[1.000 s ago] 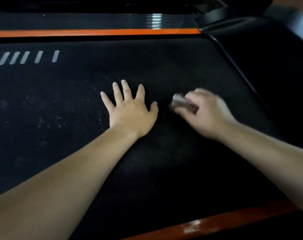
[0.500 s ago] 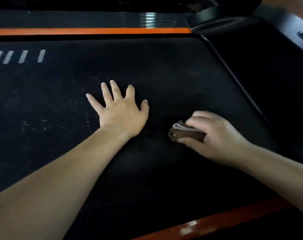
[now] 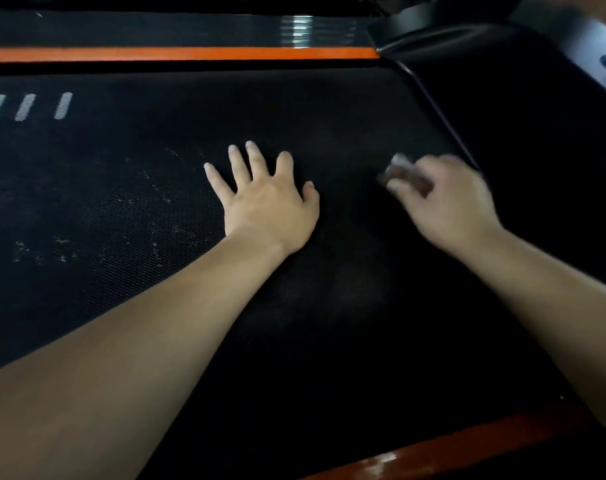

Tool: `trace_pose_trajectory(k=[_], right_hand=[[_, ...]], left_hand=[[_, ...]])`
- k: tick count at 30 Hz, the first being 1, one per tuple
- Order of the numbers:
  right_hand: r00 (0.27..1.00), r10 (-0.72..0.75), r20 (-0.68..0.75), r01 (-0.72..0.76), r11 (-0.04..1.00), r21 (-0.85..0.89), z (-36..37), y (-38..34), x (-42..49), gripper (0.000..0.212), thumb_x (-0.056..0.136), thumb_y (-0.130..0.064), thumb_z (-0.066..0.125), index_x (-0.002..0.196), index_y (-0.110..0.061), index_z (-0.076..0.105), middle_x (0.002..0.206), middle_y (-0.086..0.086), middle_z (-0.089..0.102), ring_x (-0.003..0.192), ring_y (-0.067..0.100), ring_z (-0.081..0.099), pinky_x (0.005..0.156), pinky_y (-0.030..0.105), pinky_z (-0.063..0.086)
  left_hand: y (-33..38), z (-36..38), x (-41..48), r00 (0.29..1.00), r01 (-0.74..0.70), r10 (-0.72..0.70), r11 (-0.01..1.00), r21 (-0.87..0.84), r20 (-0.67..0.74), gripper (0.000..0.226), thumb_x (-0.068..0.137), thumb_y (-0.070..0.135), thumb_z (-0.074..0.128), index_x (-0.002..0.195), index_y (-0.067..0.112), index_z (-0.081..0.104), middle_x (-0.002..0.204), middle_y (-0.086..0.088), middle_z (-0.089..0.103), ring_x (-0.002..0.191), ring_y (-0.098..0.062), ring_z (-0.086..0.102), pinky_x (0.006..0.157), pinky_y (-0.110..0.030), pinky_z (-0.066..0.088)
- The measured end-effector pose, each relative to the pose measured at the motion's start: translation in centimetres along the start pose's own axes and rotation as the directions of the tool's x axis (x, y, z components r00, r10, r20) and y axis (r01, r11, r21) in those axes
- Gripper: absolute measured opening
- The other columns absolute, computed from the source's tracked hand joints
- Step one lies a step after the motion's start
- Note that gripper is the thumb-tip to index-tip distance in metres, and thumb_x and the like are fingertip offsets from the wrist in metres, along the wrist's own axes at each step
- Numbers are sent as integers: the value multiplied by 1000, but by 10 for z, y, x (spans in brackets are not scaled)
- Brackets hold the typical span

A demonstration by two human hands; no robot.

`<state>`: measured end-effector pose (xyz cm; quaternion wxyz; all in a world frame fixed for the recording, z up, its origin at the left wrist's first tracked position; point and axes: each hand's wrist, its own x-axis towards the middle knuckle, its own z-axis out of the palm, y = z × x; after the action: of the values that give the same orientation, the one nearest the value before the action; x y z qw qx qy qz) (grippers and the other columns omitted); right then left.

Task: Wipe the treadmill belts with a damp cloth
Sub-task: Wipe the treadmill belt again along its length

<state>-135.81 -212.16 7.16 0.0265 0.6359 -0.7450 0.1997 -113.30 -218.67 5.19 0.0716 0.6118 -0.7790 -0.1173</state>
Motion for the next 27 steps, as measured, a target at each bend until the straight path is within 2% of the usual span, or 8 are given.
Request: trace_pose_trajectory(k=[2, 8, 13, 17, 19, 23, 25, 27], right_hand=[[994, 102, -43, -103, 994, -23, 8, 4, 19, 33, 92, -52, 62, 82, -21, 54, 87, -2, 51, 82, 24, 58, 68, 35, 43], [989, -125, 82, 118, 989, 94, 8, -6, 6, 34, 88, -55, 63, 85, -21, 62, 87, -4, 51, 77, 14, 53, 68, 30, 41], [995, 96, -36, -97, 995, -8, 23, 0, 74, 33, 92, -55, 61, 89, -22, 62, 95, 0, 49, 86, 24, 59, 70, 31, 38], [981, -171, 90, 163, 983, 89, 30, -25, 52, 26, 91, -50, 65, 84, -25, 60, 92, -2, 52, 78, 14, 53, 67, 30, 42], [970, -215, 112, 206, 975, 87, 27, -17, 65, 26, 90, -52, 65, 83, -27, 60, 91, 1, 54, 79, 17, 55, 69, 31, 43], [994, 102, -34, -101, 995, 17, 36, 7, 134, 44, 86, -59, 60, 104, -19, 69, 105, 13, 63, 98, 35, 64, 79, 37, 50], [995, 89, -35, -88, 996, 8, 46, -4, 139, 38, 89, -55, 62, 104, -20, 68, 107, 12, 60, 97, 34, 63, 79, 36, 49], [998, -51, 35, 49, 997, 58, 53, -16, 126, 31, 91, -50, 64, 99, -21, 67, 100, 5, 54, 87, 23, 56, 74, 31, 41]], left_hand=[[-1, 3, -2, 1000, 0, 0, 1000, 16, -17, 61, 103, 55, 27, 154, 22, 29, 170, -24, 3, 157, -44, -9, 120, -70, -8], [0, 4, -4, 999, -13, 14, 1000, 26, -37, 61, 103, 55, 26, 155, 22, 28, 170, -25, 3, 157, -44, -8, 121, -69, -6], [0, 4, -3, 999, -9, 11, 999, 34, -36, 61, 103, 55, 24, 155, 22, 28, 170, -24, 4, 157, -44, -7, 122, -69, -5], [-1, 5, -3, 999, -12, 14, 999, 51, -39, 63, 102, 56, 24, 155, 23, 27, 170, -24, 5, 157, -43, -7, 122, -69, -4], [-1, 4, -3, 999, -11, 13, 999, 51, -34, 63, 102, 57, 23, 156, 23, 26, 170, -23, 4, 157, -43, -7, 122, -68, -4], [-1, 4, -3, 1000, -16, 18, 998, 62, -24, 66, 102, 59, 18, 161, 29, 18, 171, -22, 0, 157, -42, -9, 122, -68, -5], [-1, 4, -2, 1000, -15, 16, 997, 73, -11, 68, 102, 61, 15, 163, 32, 13, 171, -22, -2, 157, -41, -11, 122, -68, -7], [0, 4, -3, 1000, -10, 11, 996, 88, -2, 69, 102, 64, 14, 164, 33, 10, 171, -21, -3, 157, -41, -12, 122, -68, -7]])
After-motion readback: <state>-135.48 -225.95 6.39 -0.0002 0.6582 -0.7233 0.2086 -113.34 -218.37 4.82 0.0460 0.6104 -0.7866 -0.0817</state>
